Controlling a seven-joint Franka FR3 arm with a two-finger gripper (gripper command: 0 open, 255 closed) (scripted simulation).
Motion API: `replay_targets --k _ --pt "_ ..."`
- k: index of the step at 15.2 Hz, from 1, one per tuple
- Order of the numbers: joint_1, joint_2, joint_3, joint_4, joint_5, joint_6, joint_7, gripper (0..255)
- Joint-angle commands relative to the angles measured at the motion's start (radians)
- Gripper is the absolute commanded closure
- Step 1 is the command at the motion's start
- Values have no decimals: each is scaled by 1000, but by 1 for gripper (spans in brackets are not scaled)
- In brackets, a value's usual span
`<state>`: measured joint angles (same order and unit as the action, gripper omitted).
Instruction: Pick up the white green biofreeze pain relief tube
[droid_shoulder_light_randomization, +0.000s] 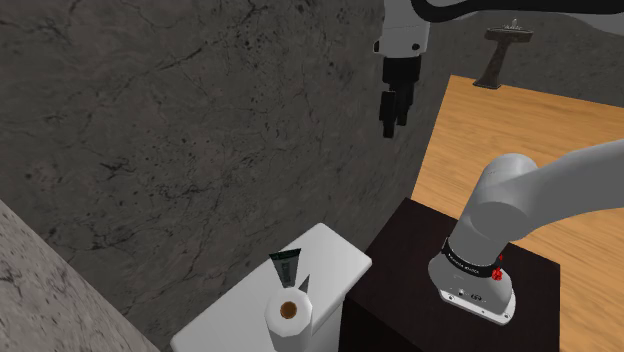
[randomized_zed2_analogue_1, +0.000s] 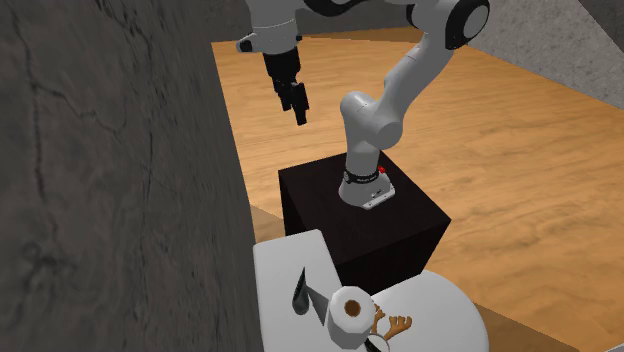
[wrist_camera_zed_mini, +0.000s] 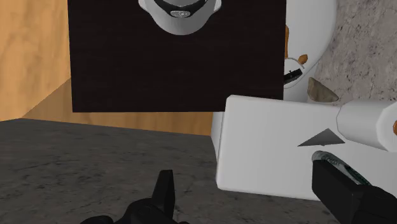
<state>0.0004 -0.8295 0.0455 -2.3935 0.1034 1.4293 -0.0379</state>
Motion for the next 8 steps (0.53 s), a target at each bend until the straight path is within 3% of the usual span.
replay_targets --k 1,8 --pt "0 0 0 0 0 0 0 0" --pt "70 100 119 -80 75 198 31 0"
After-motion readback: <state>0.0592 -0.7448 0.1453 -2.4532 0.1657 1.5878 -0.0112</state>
